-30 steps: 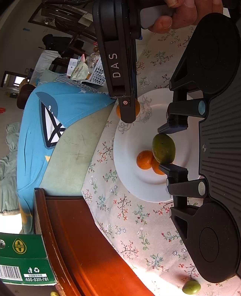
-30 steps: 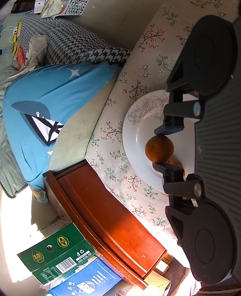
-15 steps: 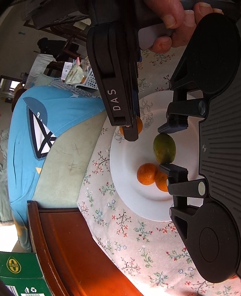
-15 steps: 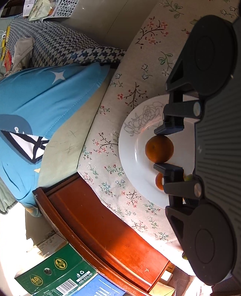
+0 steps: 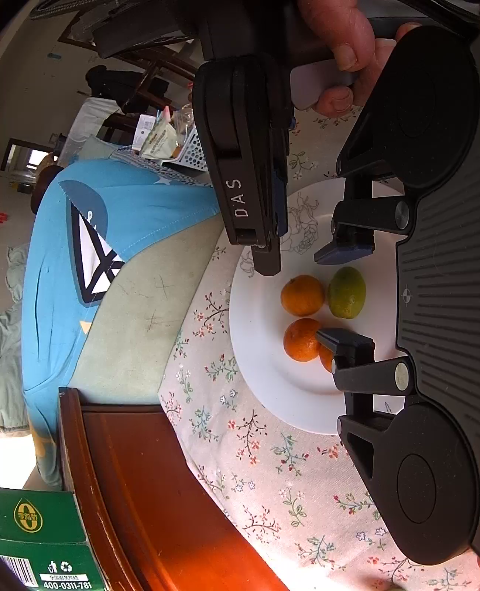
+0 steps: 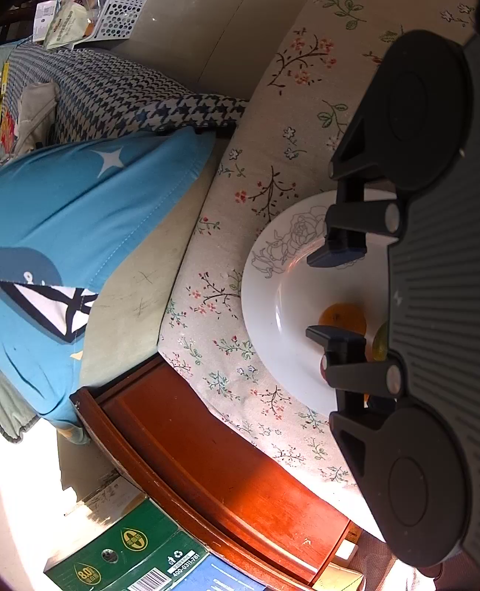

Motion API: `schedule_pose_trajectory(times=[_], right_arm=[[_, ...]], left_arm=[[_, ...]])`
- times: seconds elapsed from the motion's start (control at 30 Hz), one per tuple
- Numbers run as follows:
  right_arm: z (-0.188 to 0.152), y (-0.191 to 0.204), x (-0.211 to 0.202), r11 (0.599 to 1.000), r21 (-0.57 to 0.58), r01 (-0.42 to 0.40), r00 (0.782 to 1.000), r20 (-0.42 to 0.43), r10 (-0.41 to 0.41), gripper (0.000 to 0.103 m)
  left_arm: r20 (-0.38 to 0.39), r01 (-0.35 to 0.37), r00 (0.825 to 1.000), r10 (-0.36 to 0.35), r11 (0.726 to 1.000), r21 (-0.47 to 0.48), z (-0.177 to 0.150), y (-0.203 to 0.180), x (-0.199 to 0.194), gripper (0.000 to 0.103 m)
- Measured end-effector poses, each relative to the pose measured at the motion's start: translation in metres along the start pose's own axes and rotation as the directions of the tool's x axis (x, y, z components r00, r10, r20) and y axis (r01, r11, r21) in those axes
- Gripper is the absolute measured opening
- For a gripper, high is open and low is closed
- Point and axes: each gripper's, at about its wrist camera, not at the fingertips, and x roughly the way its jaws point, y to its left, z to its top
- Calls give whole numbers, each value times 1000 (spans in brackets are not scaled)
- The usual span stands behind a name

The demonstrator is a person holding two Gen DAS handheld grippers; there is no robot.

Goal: Organize fruits
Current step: 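Withdraw both open tools from the plate toward the fruit pile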

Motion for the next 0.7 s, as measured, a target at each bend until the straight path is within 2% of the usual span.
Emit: schedule_pose_trajectory(times=[0.03, 0.1, 0.2, 0.3, 0.43, 0.57, 0.7], right_arm=[[1, 0, -2, 1000, 5, -4, 1000, 6, 4, 38], [3, 0, -4, 1000, 11, -8, 1000, 11, 8, 40], [3, 2, -7, 1000, 5, 8, 1000, 18, -8, 44], [1, 4, -13, 1000, 6, 17, 1000, 20, -17, 44], [-2, 9, -26, 1000, 3, 23, 999, 34, -23, 44], [-7, 15, -38, 1000, 15, 21, 998, 50, -22, 46], [-15, 22, -51, 999, 27, 26, 997, 65, -28, 50]], left_arm=[[4, -5, 1000, 5, 1000, -5, 1, 1, -2, 47], [10, -19, 1000, 19, 1000, -10, 2, 3, -5, 52], [-3, -43, 999, 43, 999, -8, 2, 4, -10, 53], [-19, -67, 998, 66, 998, -11, -1, 7, -16, 62], [-36, -89, 995, 89, 996, 10, -3, 8, -27, 63], [-34, -85, 996, 85, 996, 2, -4, 15, -42, 63], [-42, -113, 993, 112, 993, -16, -7, 28, -55, 63]])
